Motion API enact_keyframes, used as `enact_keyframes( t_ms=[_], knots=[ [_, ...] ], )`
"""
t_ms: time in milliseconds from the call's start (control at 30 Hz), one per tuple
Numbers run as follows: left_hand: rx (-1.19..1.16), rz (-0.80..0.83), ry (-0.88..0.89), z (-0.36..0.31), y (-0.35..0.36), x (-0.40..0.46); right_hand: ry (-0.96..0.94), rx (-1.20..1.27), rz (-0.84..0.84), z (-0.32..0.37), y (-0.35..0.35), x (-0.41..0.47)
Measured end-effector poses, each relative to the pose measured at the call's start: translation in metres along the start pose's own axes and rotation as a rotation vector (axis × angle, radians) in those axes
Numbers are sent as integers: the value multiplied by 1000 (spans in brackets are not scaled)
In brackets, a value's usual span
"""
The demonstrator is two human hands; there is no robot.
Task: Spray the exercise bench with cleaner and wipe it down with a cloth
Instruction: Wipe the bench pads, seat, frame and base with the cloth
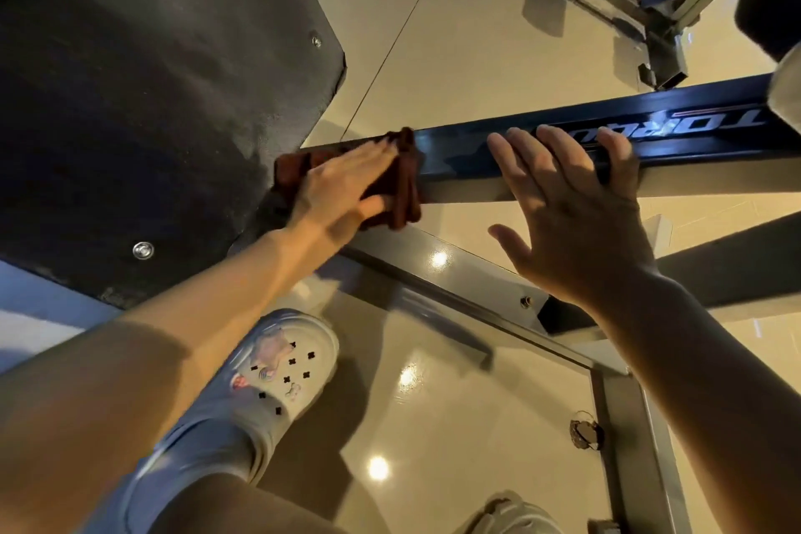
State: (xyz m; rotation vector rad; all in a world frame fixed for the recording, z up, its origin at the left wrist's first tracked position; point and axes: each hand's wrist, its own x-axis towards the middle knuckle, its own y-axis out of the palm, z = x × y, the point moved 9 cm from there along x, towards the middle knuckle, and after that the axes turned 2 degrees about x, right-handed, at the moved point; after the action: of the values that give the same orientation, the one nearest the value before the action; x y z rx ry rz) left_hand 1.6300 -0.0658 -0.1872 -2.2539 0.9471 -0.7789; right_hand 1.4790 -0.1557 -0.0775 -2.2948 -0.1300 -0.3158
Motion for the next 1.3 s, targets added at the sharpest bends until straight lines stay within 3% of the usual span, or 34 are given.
enact_keyframes(
  t_ms=[100, 200, 333, 467, 633, 800, 967, 1067, 1167, 1300],
  knots=[
    [-8, -100, 282, -67, 4, 5, -4, 18, 2, 1, -3, 0],
    [5, -44, 341, -56, 8, 6, -10, 13, 12, 2, -2, -1],
    [168, 108, 243, 2, 1, 4, -15, -7, 39, 1, 1, -1],
    [373, 267, 35, 59, -11, -6, -3, 17, 49, 1, 1, -1],
    [588, 352, -35, 69, -11, -7, -10, 62, 79, 2, 0, 0],
    [457, 251, -18, 14, -3, 2, -15, 197, 86, 1, -13, 3],
    [220, -187, 323, -115, -2, 9, 132, 435, -49, -35, -61, -5],
    [58, -299, 409, -182, -4, 22, 271, 405, -48, -70, -75, -20],
    [-72, -277, 465, -197, -5, 25, 221, 370, -7, -80, -75, -35],
    [-62, -200, 434, -149, -2, 19, 131, 316, 36, -76, -65, -43]
  ],
)
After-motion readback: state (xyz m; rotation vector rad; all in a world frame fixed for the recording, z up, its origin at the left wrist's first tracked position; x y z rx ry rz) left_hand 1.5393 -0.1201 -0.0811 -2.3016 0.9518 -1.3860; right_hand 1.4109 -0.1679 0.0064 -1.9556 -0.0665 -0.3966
